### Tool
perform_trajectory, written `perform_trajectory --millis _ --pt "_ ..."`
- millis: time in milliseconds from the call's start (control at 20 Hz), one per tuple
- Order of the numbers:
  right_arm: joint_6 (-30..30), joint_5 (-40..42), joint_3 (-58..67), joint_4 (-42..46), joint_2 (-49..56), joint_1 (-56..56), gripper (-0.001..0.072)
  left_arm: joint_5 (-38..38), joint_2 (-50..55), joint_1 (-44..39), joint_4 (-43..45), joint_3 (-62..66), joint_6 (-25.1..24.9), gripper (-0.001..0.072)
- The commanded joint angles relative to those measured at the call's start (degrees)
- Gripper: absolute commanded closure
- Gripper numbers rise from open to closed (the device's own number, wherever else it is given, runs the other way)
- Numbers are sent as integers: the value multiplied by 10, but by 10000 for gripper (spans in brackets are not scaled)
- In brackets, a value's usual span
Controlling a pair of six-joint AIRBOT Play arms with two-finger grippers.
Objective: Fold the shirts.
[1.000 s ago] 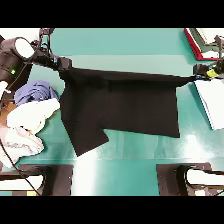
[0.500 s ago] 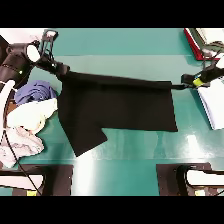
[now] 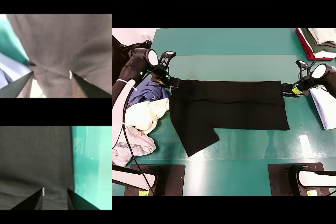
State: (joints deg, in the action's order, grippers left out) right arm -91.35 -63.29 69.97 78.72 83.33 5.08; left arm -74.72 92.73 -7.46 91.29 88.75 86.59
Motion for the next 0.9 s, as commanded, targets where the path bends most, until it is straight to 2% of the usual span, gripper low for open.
perform_trajectory --millis 0,100,200,500,650,850 --pt "-1 -36 -3 -11 -11 9 363 -73 -8 0 15 0 19 166" --pt "0 -60 -3 -11 -38 18 363 -84 -39 0 -1 -10 36 166" --pt "14 -77 -3 -11 -75 25 363 -60 -105 0 -16 -71 53 167" --pt "19 -59 -3 -12 -156 26 364 17 -332 -1 -94 -398 116 167" --pt "19 -69 -3 -12 -159 24 364 43 -377 -1 -167 -509 122 167" --pt "19 -83 -3 -12 -159 25 364 84 -377 -1 -227 -575 106 167"
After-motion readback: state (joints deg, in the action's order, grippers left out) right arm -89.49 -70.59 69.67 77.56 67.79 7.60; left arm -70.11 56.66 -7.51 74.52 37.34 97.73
